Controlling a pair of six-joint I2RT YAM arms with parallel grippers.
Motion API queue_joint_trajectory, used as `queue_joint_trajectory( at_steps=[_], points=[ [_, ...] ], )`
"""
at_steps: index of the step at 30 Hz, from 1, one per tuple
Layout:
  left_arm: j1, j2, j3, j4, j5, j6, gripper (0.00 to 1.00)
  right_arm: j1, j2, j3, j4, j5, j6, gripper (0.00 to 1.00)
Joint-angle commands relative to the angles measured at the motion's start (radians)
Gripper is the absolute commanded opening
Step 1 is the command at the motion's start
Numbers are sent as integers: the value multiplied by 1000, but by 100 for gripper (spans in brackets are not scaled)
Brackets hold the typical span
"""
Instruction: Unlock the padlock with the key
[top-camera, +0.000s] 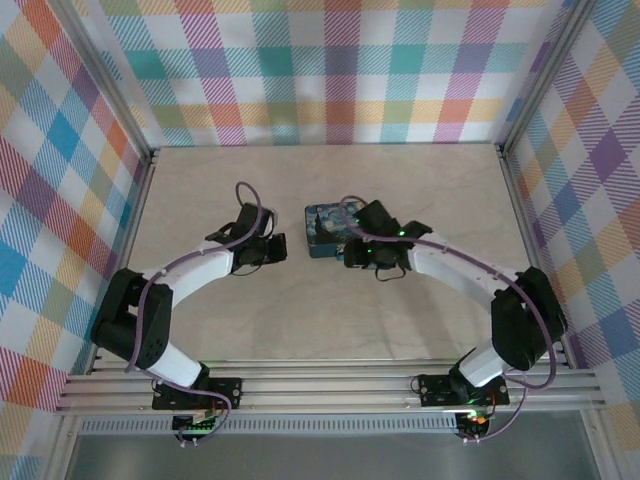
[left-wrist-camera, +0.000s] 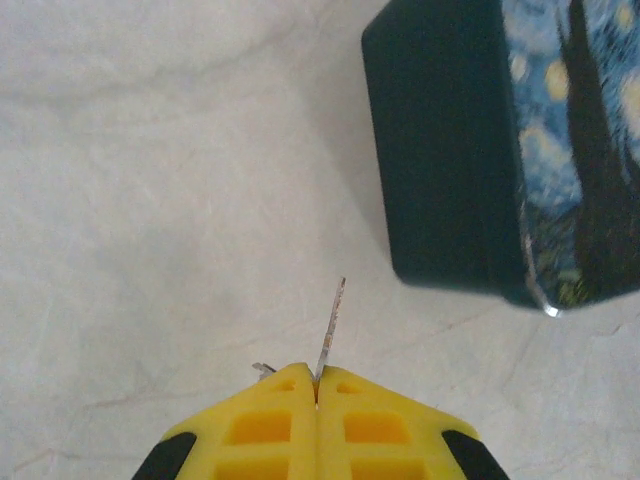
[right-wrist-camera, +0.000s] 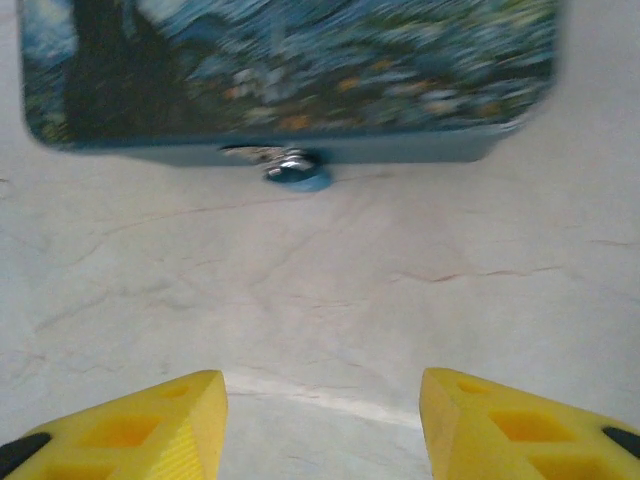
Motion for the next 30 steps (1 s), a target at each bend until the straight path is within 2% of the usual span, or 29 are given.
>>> queue_joint_trajectory(
  at_steps=[1, 9, 21, 30],
  points=[
    [10, -52, -50, 58, 55, -7, 0, 28, 74, 11, 108, 61, 95, 52],
    [9, -86, -152, 127, 147, -43, 0, 44, 216, 84, 180, 131, 121, 51],
    [9, -116, -202, 184, 205, -16, 0, 59, 335, 128, 228, 203, 126, 52],
    [9, -142, -225, 171, 211, -3, 0, 63, 416, 178, 232, 253, 115, 49]
  ],
)
